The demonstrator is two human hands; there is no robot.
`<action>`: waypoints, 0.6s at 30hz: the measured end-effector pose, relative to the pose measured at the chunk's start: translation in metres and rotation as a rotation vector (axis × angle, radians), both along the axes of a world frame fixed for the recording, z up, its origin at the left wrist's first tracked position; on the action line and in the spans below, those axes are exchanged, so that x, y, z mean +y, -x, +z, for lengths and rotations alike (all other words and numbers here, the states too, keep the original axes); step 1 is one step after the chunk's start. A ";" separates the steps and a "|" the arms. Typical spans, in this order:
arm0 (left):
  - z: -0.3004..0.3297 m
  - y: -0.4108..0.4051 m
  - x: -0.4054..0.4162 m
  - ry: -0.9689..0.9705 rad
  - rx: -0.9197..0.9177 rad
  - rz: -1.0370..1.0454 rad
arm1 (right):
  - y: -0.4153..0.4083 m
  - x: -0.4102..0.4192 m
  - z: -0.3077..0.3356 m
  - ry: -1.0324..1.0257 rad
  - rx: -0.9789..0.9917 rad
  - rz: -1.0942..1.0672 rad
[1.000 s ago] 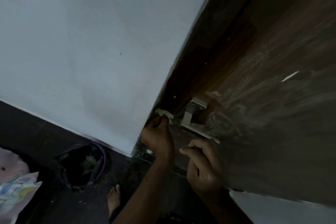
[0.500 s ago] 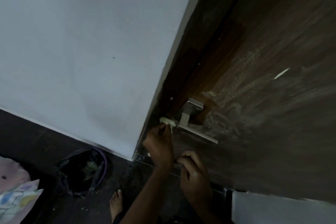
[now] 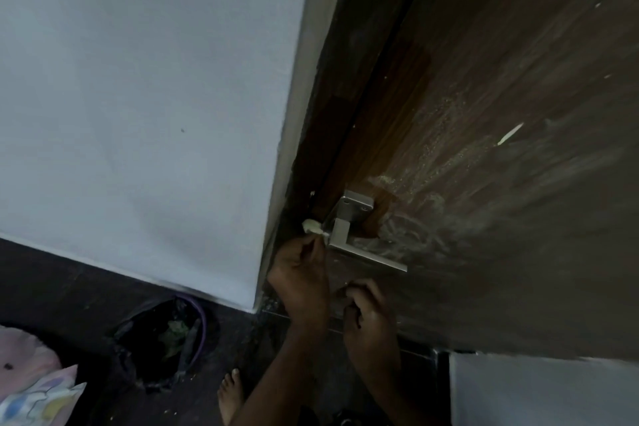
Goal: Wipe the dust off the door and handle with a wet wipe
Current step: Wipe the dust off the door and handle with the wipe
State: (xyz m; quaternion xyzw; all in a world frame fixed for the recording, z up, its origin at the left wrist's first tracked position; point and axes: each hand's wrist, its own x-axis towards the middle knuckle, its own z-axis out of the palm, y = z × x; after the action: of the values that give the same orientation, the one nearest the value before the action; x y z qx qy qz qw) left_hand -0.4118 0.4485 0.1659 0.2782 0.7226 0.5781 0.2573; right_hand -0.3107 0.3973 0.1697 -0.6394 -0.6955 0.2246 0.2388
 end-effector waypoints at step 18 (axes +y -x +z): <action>-0.007 -0.003 0.024 0.125 -0.427 0.345 | -0.008 0.002 -0.010 0.030 0.077 -0.013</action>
State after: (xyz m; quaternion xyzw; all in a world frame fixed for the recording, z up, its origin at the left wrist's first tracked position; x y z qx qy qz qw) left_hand -0.4088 0.4730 0.1592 0.0065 0.7228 0.6134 0.3183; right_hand -0.3024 0.3989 0.1601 -0.6384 -0.6779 0.2581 0.2573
